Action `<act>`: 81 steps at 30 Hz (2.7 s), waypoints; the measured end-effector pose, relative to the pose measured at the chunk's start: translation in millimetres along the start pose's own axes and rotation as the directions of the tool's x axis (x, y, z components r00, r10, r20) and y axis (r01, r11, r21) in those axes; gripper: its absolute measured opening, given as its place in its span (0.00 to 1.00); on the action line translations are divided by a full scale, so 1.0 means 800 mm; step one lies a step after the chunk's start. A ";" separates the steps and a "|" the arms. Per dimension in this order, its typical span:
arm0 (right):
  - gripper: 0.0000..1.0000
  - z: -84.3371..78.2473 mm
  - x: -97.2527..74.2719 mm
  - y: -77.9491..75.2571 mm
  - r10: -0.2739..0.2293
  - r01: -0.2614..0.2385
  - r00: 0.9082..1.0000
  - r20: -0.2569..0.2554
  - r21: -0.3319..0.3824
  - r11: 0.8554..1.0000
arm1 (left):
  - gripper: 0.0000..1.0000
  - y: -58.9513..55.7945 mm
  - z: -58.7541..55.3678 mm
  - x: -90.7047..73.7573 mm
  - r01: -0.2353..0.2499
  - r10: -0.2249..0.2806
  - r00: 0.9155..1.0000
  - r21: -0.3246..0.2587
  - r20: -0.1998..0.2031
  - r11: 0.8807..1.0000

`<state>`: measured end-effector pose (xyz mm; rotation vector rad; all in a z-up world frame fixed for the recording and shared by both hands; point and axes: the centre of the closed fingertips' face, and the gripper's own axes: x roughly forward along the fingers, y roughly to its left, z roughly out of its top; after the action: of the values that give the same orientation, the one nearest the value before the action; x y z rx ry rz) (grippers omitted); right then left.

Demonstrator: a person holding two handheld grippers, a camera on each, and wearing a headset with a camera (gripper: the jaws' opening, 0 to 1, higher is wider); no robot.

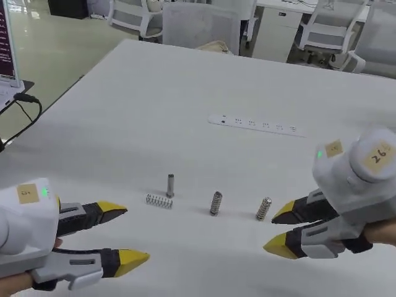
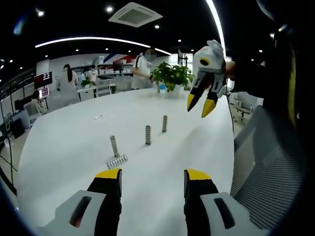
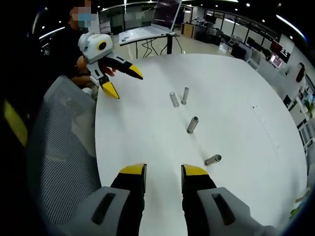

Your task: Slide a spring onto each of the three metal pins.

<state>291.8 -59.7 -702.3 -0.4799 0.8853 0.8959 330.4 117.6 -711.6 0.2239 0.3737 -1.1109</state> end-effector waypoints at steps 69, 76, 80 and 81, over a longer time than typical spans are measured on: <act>0.25 -0.049 0.001 0.016 -0.020 0.021 1.000 -0.005 0.180 0.983 | 0.26 0.093 -0.043 0.117 0.129 -0.125 0.975 0.009 -0.185 0.992; 0.24 -0.048 0.001 0.017 -0.019 0.019 1.000 0.001 0.181 0.983 | 0.23 0.086 -0.048 0.109 0.121 -0.119 0.976 0.004 -0.182 0.993; 0.24 -0.046 0.005 0.019 -0.012 0.011 1.000 0.003 0.176 0.984 | 0.21 0.082 -0.050 0.105 0.121 -0.117 0.976 0.009 -0.181 0.993; 0.24 -0.047 0.005 0.019 -0.010 0.010 1.000 0.002 0.176 0.984 | 0.20 0.081 -0.050 0.105 0.118 -0.114 0.977 0.011 -0.181 0.993</act>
<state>263.5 -75.0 -726.7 -0.3300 0.9488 0.8010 414.7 90.6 -782.5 0.3260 0.5415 -1.2140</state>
